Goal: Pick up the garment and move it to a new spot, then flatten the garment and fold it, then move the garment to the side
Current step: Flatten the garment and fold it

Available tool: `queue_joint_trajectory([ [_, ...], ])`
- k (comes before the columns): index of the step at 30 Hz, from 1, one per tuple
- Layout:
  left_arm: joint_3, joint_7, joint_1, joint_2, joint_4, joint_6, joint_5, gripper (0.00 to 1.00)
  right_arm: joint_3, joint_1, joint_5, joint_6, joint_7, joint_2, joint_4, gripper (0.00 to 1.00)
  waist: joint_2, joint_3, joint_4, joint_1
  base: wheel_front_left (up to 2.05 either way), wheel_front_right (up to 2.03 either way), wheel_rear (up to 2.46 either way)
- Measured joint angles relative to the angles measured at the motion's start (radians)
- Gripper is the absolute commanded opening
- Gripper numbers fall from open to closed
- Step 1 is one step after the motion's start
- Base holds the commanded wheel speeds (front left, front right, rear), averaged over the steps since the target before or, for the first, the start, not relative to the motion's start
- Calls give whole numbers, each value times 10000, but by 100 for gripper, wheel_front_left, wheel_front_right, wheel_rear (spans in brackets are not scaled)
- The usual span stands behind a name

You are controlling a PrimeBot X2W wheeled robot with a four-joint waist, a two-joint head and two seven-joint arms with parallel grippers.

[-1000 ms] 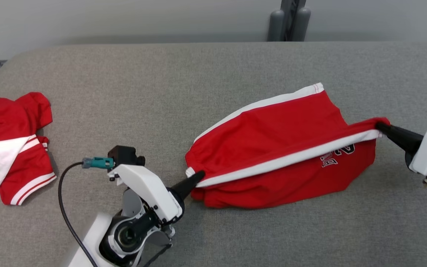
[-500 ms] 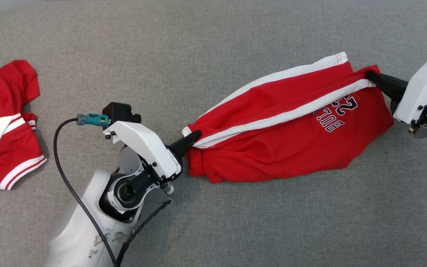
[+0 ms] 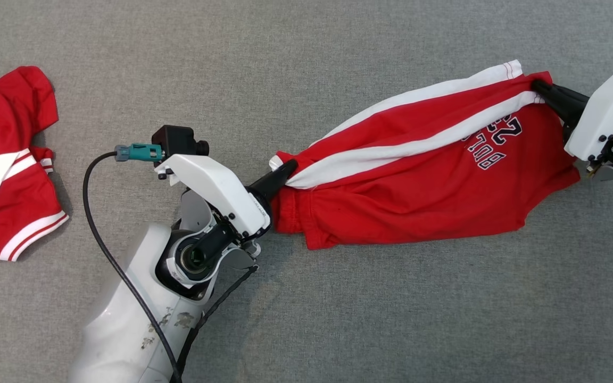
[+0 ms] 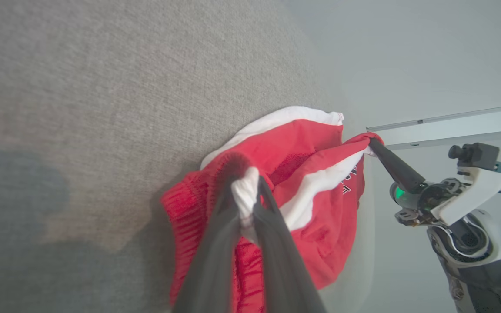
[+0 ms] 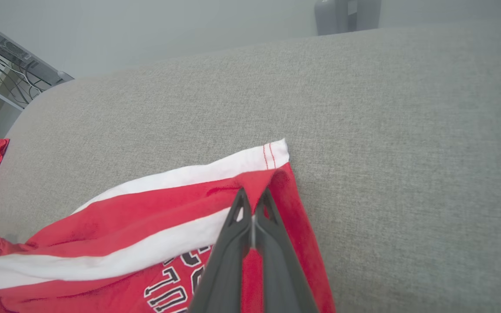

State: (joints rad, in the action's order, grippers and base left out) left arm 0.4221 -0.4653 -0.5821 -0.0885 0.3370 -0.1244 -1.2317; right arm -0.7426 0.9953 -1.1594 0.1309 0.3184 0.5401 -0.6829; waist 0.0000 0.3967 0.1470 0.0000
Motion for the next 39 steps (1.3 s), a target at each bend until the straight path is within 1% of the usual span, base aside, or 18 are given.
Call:
queue_joint_trajectory([
  [13, -105, 786, -422, 209, 600, 176, -6, 0, -146, 392, 79, 0, -765, -71, -497, 0, 0, 197, 55, 0, 0, 0, 0],
  [14, -111, 846, -452, 238, 658, 176, -10, 0, -109, 453, 75, 2, -976, -136, -568, 27, 0, 225, 42, 0, 0, 0, 0],
  [15, -125, 878, -485, 251, 683, 174, -12, 29, -61, 500, 71, 2, -1135, -180, -658, 100, 0, 238, 36, 0, 0, 0, 0],
  [17, -205, 1070, -605, 274, 773, 105, -8, 100, -50, 601, 69, 0, -1294, -253, -750, 100, 0, 253, 20, 0, 0, 0, 0],
  [18, -303, 1333, -686, 286, 905, 77, -6, 100, -50, 640, 79, 0, -1570, -341, -840, 100, 0, 267, -2, 0, 0, 0, 0],
  [21, -393, 1628, -810, 301, 1060, 63, 0, 100, -90, 663, 81, 0, -1697, -403, -999, 100, 0, 272, -16, 0, 0, 0, 0],
  [24, -424, 2123, -896, 320, 1321, 109, 173, 100, -148, 728, 355, 0, -2217, -408, -1315, 100, 0, 268, -23, 0, 0, 0, 0],
  [27, -449, 2359, -966, 322, 1503, 146, 219, 100, -157, 752, 395, 0, -2452, -428, -1436, 100, 0, 251, -29, 0, 0, 0, 0],
  [28, -382, 2759, -1058, 314, 1659, 215, 558, 100, -192, 741, 487, 0, -2767, -466, -1503, 100, 0, 204, -33, 0, 0, 0, 0],
  [30, -309, 3106, -1075, 316, 1854, 330, 757, 100, -178, 643, 493, 0, -3145, -474, -1536, 100, 0, 116, -41, 0, 0, 0, 0],
  [32, -98, 3567, -1075, 244, 1977, 527, 1200, 100, -171, 477, 602, 0, -3636, -447, -1626, 100, 0, -2, -62, 0, 0, 0, 0],
  [33, -98, 3567, -1075, 244, 1977, 527, 1200, 100, -171, 477, 602, 0, -3636, -447, -1626, 100, 0, -2, -62, 0, 0, 0, 0],
  [37, 176, 4631, -897, 138, 2167, 859, 1875, 100, -228, -70, 878, 2, -4579, -410, -1685, 100, 0, -360, -150, 0, 0, 0, 0],
  [39, 334, 5172, -667, 79, 2266, 915, 2236, 100, -261, -412, 986, 0, -4995, -433, -1685, 100, 0, -582, -224, 0, 0, 0, 0],
])
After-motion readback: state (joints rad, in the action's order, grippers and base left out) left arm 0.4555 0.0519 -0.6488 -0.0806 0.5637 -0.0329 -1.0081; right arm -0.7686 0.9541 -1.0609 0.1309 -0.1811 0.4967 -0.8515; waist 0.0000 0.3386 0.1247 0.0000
